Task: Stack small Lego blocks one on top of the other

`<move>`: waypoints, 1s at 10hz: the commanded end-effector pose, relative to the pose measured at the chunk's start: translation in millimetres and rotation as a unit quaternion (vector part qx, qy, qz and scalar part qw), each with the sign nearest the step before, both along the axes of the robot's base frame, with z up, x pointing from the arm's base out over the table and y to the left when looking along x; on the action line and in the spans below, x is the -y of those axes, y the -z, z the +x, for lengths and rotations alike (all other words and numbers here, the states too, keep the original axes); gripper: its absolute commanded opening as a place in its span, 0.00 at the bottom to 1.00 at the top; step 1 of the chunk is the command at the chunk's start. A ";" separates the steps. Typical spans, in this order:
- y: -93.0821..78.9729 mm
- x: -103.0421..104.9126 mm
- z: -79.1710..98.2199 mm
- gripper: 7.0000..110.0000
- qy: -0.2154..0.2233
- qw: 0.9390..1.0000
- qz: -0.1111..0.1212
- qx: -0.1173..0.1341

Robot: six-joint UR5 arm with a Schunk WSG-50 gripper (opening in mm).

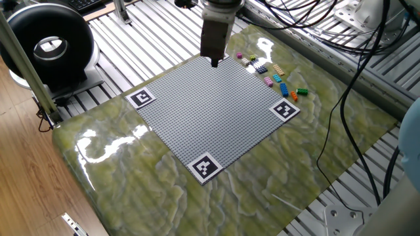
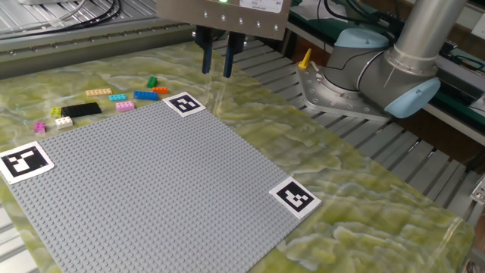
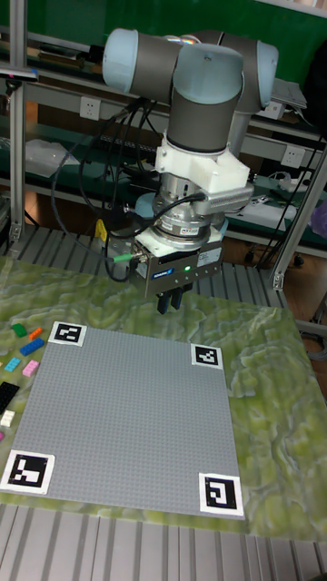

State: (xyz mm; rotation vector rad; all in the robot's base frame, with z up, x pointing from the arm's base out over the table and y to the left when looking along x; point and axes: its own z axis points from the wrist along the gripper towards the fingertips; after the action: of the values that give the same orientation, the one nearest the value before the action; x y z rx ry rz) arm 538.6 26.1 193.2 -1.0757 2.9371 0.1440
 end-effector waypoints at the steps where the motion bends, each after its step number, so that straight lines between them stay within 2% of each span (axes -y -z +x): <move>1: 10.7 7.5 2.4 0.15 -0.072 0.997 0.011 0.020; 2: 25.3 35.2 -4.0 0.15 -0.085 0.996 -0.011 0.023; 3: 33.9 55.6 -8.2 0.15 -0.093 0.995 -0.024 0.026; 6: 49.5 89.5 -21.0 0.15 -0.095 0.994 -0.041 0.029; 7: 55.0 96.2 -25.3 0.15 -0.100 0.994 -0.041 0.031; 9: 57.1 87.1 -32.8 0.15 -0.102 0.994 -0.017 0.022; 10: 56.7 80.9 -36.2 0.36 -0.080 0.997 -0.004 0.014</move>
State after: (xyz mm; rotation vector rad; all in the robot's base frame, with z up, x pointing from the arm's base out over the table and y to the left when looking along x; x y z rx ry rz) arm 511.5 -57.2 140.8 -1.3457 2.8140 0.0441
